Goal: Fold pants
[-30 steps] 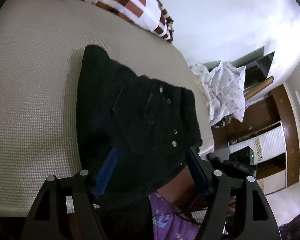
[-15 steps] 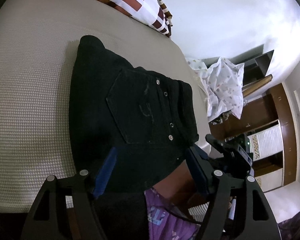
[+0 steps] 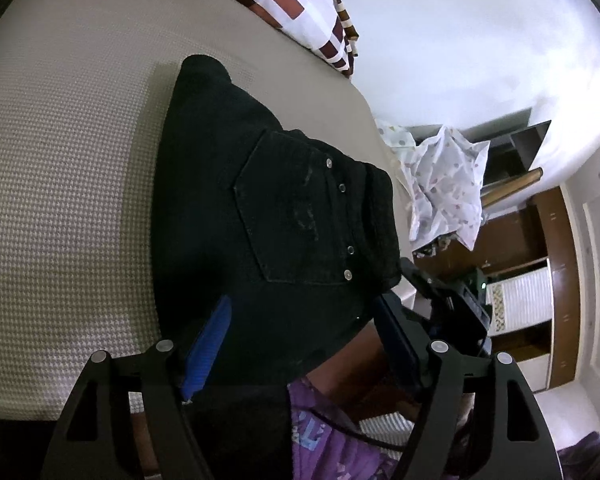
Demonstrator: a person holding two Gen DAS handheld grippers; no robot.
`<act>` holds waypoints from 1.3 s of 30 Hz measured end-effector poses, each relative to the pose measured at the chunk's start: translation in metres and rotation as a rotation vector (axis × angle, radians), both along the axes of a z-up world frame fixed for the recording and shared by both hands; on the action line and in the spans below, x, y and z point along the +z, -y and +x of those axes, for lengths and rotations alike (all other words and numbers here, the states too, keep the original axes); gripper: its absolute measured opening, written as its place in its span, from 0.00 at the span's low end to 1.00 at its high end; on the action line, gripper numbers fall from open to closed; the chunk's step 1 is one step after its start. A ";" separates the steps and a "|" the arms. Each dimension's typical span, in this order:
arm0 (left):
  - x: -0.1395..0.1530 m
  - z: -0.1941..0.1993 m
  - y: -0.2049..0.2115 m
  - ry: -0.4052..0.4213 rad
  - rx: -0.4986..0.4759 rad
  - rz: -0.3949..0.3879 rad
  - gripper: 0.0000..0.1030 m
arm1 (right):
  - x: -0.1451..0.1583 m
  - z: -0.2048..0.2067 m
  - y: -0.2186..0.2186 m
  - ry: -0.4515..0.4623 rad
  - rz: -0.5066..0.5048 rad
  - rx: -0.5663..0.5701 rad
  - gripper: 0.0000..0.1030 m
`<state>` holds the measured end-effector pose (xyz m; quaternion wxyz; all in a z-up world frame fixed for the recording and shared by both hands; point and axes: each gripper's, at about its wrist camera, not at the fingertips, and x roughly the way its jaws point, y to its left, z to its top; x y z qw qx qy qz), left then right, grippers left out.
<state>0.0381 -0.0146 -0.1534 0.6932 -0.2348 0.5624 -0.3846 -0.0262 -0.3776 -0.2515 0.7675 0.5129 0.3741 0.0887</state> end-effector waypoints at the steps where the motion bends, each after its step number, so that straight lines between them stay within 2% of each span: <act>1: 0.001 0.000 0.001 0.003 -0.001 0.004 0.72 | 0.001 0.006 -0.006 -0.021 -0.039 0.021 0.36; 2: 0.002 -0.001 0.002 0.006 -0.003 0.007 0.72 | 0.002 0.010 -0.010 -0.049 -0.085 0.033 0.22; 3: 0.003 -0.002 0.003 0.010 -0.002 0.009 0.72 | 0.003 0.013 -0.012 -0.066 -0.116 0.039 0.20; 5: 0.007 -0.003 0.002 0.024 0.000 0.014 0.72 | 0.005 0.013 -0.015 -0.060 -0.105 0.036 0.18; 8: 0.011 -0.002 0.001 0.038 0.002 0.021 0.72 | 0.022 0.003 -0.014 0.009 0.019 0.023 0.16; 11: 0.010 -0.001 -0.001 0.047 0.006 0.028 0.73 | 0.037 -0.007 -0.014 0.059 0.051 0.023 0.13; 14: 0.001 0.001 0.000 0.023 0.008 0.032 0.73 | 0.006 -0.012 -0.007 -0.021 0.086 0.002 0.13; 16: -0.004 0.002 0.001 0.011 0.009 0.037 0.73 | -0.033 -0.015 0.001 -0.088 0.180 -0.032 0.12; 17: -0.005 0.002 0.001 0.011 0.009 0.039 0.73 | -0.043 -0.016 0.002 -0.092 0.222 -0.039 0.11; 18: -0.006 0.001 0.001 0.013 0.007 0.042 0.73 | -0.048 -0.014 0.003 -0.088 0.243 -0.038 0.11; 20: -0.005 0.001 0.003 0.018 0.004 0.050 0.73 | -0.040 -0.010 -0.001 -0.080 0.203 -0.022 0.11; 23: -0.005 0.002 0.007 0.011 0.003 0.051 0.73 | -0.035 -0.010 0.001 -0.078 0.216 -0.023 0.11; 26: -0.006 0.004 0.011 0.021 -0.005 0.052 0.74 | -0.033 -0.005 0.004 -0.066 0.159 -0.006 0.11; 29: -0.009 0.004 0.017 0.034 -0.016 0.066 0.74 | -0.047 -0.006 0.014 -0.066 0.268 0.000 0.11; 32: -0.010 0.005 0.021 0.040 -0.021 0.069 0.74 | -0.035 -0.016 0.017 -0.062 0.243 0.010 0.12; 38: -0.012 0.005 0.020 0.031 -0.018 0.059 0.74 | -0.023 -0.035 0.037 -0.034 0.258 -0.042 0.20; 39: -0.012 0.005 0.019 0.031 -0.018 0.058 0.74 | -0.020 -0.037 0.044 -0.034 0.237 -0.066 0.26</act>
